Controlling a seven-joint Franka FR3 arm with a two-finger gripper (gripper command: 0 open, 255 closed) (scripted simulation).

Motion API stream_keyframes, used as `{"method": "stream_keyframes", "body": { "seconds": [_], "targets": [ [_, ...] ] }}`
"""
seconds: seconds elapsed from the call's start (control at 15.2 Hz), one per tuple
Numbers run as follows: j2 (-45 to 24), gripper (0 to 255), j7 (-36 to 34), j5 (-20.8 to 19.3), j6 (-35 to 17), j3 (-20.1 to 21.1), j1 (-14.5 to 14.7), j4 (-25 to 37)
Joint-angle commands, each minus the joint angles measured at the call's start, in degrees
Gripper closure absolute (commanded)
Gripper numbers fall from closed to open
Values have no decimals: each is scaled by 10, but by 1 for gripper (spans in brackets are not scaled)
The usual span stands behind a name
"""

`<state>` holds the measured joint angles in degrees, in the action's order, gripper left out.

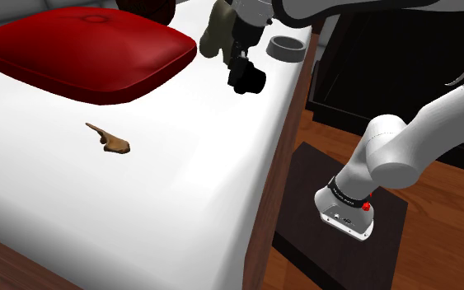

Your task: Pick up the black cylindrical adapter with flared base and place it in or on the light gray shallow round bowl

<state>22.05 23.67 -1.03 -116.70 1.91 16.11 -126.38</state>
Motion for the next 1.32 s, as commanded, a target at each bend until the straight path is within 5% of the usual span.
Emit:
{"method": "stream_keyframes", "body": {
  "seconds": [0.0, 1.25],
  "targets": [
    [0, 255, 0, 0, 0, 0, 0, 0],
    [-12, 255, 3, 0, 130, 0, 0, 141]
  ]
}}
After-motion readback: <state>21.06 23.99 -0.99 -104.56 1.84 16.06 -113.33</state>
